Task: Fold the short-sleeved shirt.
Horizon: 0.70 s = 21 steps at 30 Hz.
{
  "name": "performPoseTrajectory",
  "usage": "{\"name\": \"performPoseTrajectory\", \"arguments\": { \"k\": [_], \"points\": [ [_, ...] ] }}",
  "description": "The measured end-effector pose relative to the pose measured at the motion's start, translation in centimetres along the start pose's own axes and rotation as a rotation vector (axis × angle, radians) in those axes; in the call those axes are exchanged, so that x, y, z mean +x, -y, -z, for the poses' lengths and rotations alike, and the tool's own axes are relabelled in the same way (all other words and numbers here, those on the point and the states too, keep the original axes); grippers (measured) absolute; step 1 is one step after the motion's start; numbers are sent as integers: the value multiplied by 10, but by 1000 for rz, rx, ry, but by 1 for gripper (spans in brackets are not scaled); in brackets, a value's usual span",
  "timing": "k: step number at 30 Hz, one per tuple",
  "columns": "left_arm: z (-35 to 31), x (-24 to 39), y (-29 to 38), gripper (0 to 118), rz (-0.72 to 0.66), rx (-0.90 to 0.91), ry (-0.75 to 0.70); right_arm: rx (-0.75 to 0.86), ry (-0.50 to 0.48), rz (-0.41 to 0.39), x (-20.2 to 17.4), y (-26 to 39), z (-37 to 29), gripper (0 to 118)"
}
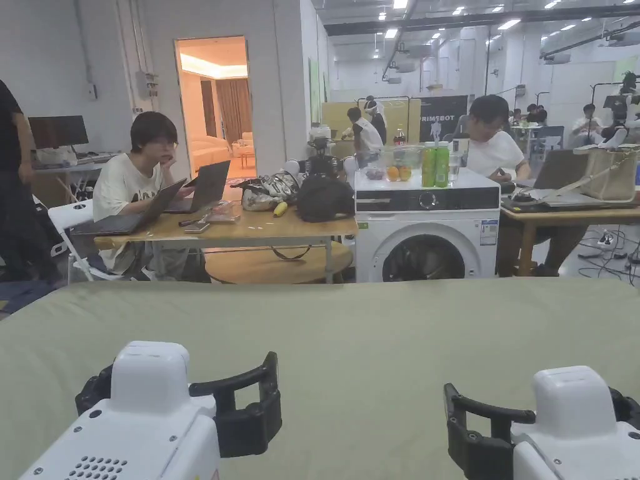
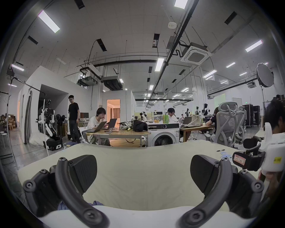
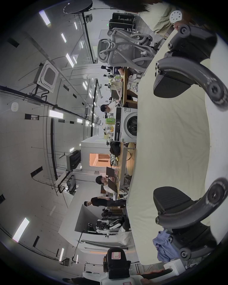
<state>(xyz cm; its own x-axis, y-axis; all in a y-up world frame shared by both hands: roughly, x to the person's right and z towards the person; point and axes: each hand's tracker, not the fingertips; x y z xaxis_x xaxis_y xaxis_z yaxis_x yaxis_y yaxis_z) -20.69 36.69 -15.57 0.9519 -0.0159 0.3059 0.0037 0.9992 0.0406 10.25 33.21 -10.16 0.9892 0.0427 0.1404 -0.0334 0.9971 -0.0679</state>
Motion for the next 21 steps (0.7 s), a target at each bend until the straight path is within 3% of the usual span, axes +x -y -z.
{"name": "performPoseTrajectory", "arguments": {
  "k": [21],
  "points": [
    [-4,5,2,118,42,7,4,-3,-7,-18,-4,1,-1,115]
  ]
}}
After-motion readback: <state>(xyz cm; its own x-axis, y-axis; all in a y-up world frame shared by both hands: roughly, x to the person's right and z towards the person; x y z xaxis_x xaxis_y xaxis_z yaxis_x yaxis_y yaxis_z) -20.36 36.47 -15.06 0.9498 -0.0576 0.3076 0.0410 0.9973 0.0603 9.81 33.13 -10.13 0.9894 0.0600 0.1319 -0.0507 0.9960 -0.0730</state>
